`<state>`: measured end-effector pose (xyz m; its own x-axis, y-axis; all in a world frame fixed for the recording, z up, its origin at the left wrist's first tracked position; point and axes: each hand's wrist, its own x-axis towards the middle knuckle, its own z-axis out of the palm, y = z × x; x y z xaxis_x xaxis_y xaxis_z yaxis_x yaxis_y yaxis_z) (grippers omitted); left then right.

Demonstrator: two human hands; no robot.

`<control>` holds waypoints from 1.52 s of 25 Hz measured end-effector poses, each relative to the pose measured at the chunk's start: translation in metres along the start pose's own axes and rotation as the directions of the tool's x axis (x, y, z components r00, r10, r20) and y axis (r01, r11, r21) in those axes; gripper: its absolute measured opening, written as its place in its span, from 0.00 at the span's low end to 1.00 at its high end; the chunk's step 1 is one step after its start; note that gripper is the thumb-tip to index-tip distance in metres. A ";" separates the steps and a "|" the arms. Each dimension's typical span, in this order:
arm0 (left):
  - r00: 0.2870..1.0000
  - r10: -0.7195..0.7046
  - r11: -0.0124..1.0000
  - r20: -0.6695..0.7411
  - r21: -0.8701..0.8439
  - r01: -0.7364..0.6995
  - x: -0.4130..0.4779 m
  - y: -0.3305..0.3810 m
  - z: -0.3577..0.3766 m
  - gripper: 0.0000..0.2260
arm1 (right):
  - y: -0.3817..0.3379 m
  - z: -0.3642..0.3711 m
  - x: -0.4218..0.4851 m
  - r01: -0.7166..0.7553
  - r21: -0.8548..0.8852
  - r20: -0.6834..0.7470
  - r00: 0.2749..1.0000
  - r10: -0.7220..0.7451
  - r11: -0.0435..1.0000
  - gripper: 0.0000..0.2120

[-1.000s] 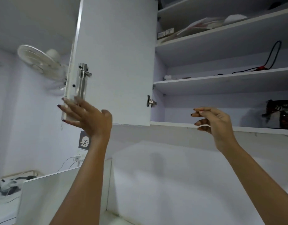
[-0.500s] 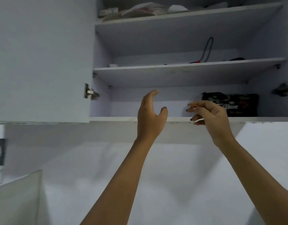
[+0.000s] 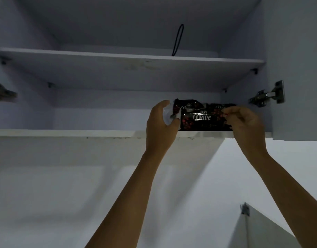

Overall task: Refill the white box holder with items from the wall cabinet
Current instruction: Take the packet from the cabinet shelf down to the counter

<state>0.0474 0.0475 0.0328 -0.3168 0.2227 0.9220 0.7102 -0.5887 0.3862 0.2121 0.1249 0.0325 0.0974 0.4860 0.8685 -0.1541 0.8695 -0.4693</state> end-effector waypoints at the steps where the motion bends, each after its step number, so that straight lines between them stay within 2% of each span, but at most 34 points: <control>1: 1.000 -0.006 1.000 -0.008 -0.001 0.006 0.007 -0.003 0.011 0.21 | 0.010 -0.002 0.011 0.015 -0.016 -0.025 1.000 -0.016 1.000 0.08; 4: 0.999 -0.020 0.999 -0.025 0.031 0.021 0.023 -0.008 0.034 0.21 | 0.040 -0.004 0.041 0.014 -0.099 -0.068 0.997 -0.021 0.995 0.07; 6: 0.999 -0.003 0.998 -0.051 0.063 0.006 0.028 -0.008 0.043 0.21 | 0.056 -0.004 0.056 -0.018 -0.158 -0.005 1.000 0.018 0.987 0.16; 7: 0.997 0.015 0.997 -0.076 0.074 -0.010 0.028 -0.008 0.043 0.20 | 0.058 -0.003 0.060 0.018 -0.192 0.074 0.997 -0.003 0.981 0.23; 8: 0.994 0.033 0.997 -0.103 0.079 -0.025 0.028 -0.007 0.041 0.20 | 0.059 -0.001 0.062 0.120 -0.251 0.183 0.980 -0.075 0.961 0.32; 10: 0.987 0.041 0.996 -0.153 0.083 -0.028 0.025 -0.006 0.033 0.19 | 0.057 0.008 0.066 0.363 -0.377 0.442 0.879 -0.179 0.852 0.46; 11: 0.984 0.037 0.996 -0.172 0.087 -0.023 0.023 -0.005 0.027 0.18 | 0.053 0.013 0.066 0.428 -0.424 0.537 0.828 -0.159 0.798 0.49; 13: 0.982 0.031 0.995 -0.188 0.095 -0.013 0.019 -0.003 0.016 0.18 | 0.047 0.020 0.068 0.459 -0.491 0.618 0.783 -0.076 0.741 0.47; 16: 0.982 0.003 0.996 -0.190 0.086 0.014 0.012 0.000 0.001 0.18 | 0.042 0.023 0.064 0.410 -0.489 0.629 0.777 -0.015 0.770 0.37; 19: 0.984 -0.044 0.998 -0.172 0.044 0.052 -0.002 0.005 -0.013 0.18 | 0.023 0.020 0.050 0.472 -0.450 0.590 0.795 -0.145 0.758 0.31; 23: 0.970 -0.149 0.988 -0.192 -0.066 0.139 -0.037 0.022 -0.041 0.16 | -0.011 0.005 0.001 0.606 -0.435 0.456 0.786 -0.417 0.666 0.26; 26: 0.940 -0.299 0.941 -0.167 -0.217 0.260 -0.078 0.037 -0.072 0.14 | -0.027 -0.011 -0.076 0.579 -0.472 0.379 0.814 -0.440 0.665 0.26; 28: 0.852 -0.520 0.825 -0.061 -0.294 0.482 -0.111 0.041 -0.091 0.17 | -0.031 -0.019 -0.135 0.547 -0.480 0.357 0.836 -0.416 0.686 0.28; 29: 0.761 -0.648 0.711 0.044 -0.323 0.624 -0.129 0.042 -0.099 0.21 | -0.032 -0.022 -0.165 0.536 -0.480 0.349 0.843 -0.410 0.694 0.28; 30: 0.640 -0.746 0.565 0.184 -0.333 0.755 -0.148 0.042 -0.105 0.26 | -0.032 -0.023 -0.194 0.527 -0.485 0.346 0.849 -0.401 0.698 0.28; 32: 0.397 -0.799 0.310 0.452 -0.255 0.916 -0.191 0.041 -0.119 0.30 | -0.029 -0.022 -0.255 0.506 -0.515 0.357 0.860 -0.364 0.692 0.27; 33: 0.320 -0.777 0.248 0.542 -0.204 0.947 -0.211 0.037 -0.123 0.26 | -0.025 -0.020 -0.282 0.490 -0.522 0.371 0.867 -0.331 0.698 0.27; 34: 0.280 -0.748 0.217 0.602 -0.176 0.960 -0.232 0.032 -0.128 0.19 | -0.021 -0.018 -0.310 0.460 -0.521 0.400 0.876 -0.271 0.719 0.28; 36: 0.260 -0.729 0.233 0.633 -0.128 0.964 -0.263 0.009 -0.139 0.12 | -0.013 -0.019 -0.355 0.408 -0.483 0.480 0.864 -0.156 0.775 0.26; 38: 0.241 -0.739 0.279 0.630 -0.041 0.960 -0.281 -0.020 -0.154 0.18 | -0.011 -0.026 -0.381 0.310 -0.440 0.526 0.850 -0.038 0.843 0.25</control>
<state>0.0256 -0.1229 -0.2386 -0.2051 0.9777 -0.0448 -0.1320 0.0177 0.9911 0.2021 -0.0678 -0.2970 -0.4287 0.3333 0.8397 0.3326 0.9224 -0.1963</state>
